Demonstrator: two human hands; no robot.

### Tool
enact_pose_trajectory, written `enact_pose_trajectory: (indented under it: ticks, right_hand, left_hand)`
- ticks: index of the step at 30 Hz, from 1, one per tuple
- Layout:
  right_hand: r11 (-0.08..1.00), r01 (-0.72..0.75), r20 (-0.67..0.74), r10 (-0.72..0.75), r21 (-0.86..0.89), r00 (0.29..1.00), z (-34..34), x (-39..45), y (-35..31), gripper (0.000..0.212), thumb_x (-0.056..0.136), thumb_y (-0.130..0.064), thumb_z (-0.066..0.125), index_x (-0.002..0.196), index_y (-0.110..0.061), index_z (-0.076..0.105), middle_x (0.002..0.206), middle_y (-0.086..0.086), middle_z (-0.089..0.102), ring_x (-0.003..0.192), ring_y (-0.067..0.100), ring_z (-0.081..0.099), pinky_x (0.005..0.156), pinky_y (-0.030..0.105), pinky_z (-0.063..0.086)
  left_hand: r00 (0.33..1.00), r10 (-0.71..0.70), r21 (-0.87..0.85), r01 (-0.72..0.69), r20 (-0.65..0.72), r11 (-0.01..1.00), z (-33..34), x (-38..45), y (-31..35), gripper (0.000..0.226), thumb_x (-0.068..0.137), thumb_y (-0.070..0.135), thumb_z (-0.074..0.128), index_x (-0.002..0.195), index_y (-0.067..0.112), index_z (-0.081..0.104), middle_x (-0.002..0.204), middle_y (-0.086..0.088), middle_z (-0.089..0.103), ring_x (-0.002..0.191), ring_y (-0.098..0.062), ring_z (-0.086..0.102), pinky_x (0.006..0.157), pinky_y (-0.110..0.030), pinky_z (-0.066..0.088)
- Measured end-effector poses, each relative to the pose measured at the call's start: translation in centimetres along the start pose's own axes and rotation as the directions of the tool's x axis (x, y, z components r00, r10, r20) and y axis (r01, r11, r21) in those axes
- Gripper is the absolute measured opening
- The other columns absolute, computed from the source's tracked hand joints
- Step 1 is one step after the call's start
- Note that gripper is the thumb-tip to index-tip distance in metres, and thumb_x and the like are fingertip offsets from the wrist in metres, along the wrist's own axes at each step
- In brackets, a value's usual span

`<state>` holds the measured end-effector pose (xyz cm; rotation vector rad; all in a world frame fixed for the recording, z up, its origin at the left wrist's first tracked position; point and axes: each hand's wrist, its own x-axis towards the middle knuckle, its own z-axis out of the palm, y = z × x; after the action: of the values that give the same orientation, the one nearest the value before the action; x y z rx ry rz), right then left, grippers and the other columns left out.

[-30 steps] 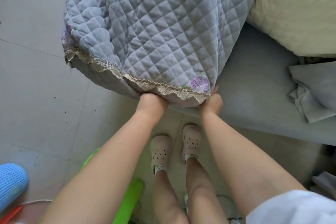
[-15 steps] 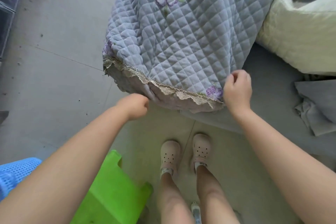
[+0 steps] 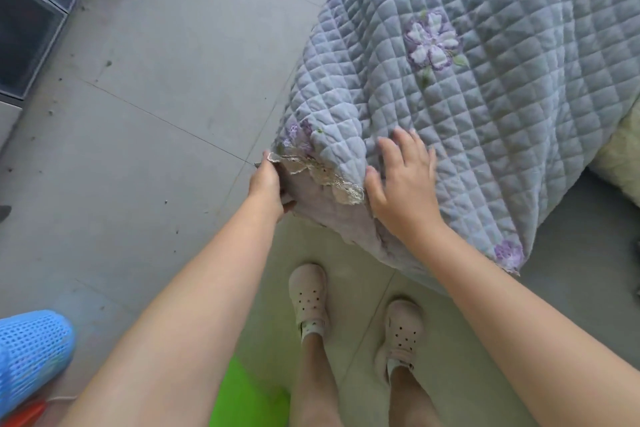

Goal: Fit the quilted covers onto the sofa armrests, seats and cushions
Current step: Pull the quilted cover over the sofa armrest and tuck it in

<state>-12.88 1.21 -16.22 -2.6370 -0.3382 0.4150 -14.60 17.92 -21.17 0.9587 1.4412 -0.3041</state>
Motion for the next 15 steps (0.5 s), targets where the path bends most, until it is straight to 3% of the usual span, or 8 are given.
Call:
enact_pose_trajectory:
  ticks: [3,5,7,10,12,15]
  right_hand:
    - [0.999,-0.045,-0.038,0.045,0.015,0.998,1.4,2.2,-1.8,0.067,0.078,-0.038,0.019,0.122,0.001,0.052,0.135,0.026,0.040,0.133,0.042,0.029,0.109,0.059,0.018]
    - [0.998,-0.068,-0.038,0.068,-0.009,0.997,1.8,2.7,-2.1,0.065,0.079,-0.038,0.021,0.120,0.000,0.054,0.135,0.027,0.038,0.132,0.042,0.028,0.109,0.060,0.017]
    - [0.997,-0.069,-0.052,0.067,-0.032,0.996,2.0,3.0,-2.5,0.055,0.083,-0.033,0.030,0.119,0.000,0.056,0.139,0.029,0.033,0.134,0.044,0.023,0.110,0.059,0.012]
    - [0.995,-0.099,-0.105,0.096,-0.025,0.990,2.4,4.8,-3.7,0.043,0.081,-0.019,0.041,0.115,0.000,0.059,0.141,0.030,0.029,0.133,0.046,0.023,0.110,0.061,0.013]
    - [0.991,-0.134,-0.140,0.128,-0.029,0.982,2.8,5.9,-4.1,0.044,0.081,-0.022,0.037,0.111,-0.001,0.061,0.136,0.030,0.035,0.127,0.046,0.030,0.107,0.063,0.017]
    - [0.991,-0.126,-0.180,0.114,-0.054,0.977,3.7,6.8,-3.9,0.044,0.080,-0.024,0.035,0.107,-0.002,0.062,0.133,0.029,0.037,0.125,0.045,0.032,0.109,0.062,0.011]
  left_hand:
    - [0.992,-0.117,-0.002,0.117,0.045,0.993,-0.9,2.1,1.4,0.047,0.090,0.055,0.039,0.106,0.015,0.059,0.095,-0.002,0.059,0.088,-0.024,0.056,0.088,-0.041,0.044]
    - [0.979,-0.179,0.078,0.172,0.094,0.982,-1.0,3.0,2.4,0.038,0.088,0.050,0.049,0.082,0.014,0.058,0.080,-0.002,0.059,0.075,-0.021,0.056,0.086,-0.039,0.045]
    - [0.963,-0.239,0.120,0.224,0.126,0.967,-1.1,4.4,3.1,0.032,0.088,0.043,0.053,0.072,0.015,0.055,0.075,-0.003,0.059,0.067,-0.020,0.056,0.081,-0.037,0.048]
    - [0.967,-0.250,0.178,0.238,0.049,0.955,-1.4,6.5,3.8,0.025,0.091,0.021,0.046,0.067,0.014,0.051,0.070,-0.003,0.054,0.060,-0.019,0.051,0.060,-0.032,0.046]
    - [0.972,-0.234,0.220,0.232,-0.017,0.948,-1.7,7.9,3.8,0.027,0.089,0.008,0.036,0.068,0.012,0.052,0.067,-0.003,0.052,0.057,-0.018,0.049,0.051,-0.029,0.042]
    - [0.966,-0.254,0.097,0.258,-0.055,0.961,-1.8,10.3,3.3,0.031,0.086,0.003,0.036,0.097,0.007,0.064,0.078,-0.007,0.060,0.064,-0.021,0.056,0.048,-0.026,0.047]
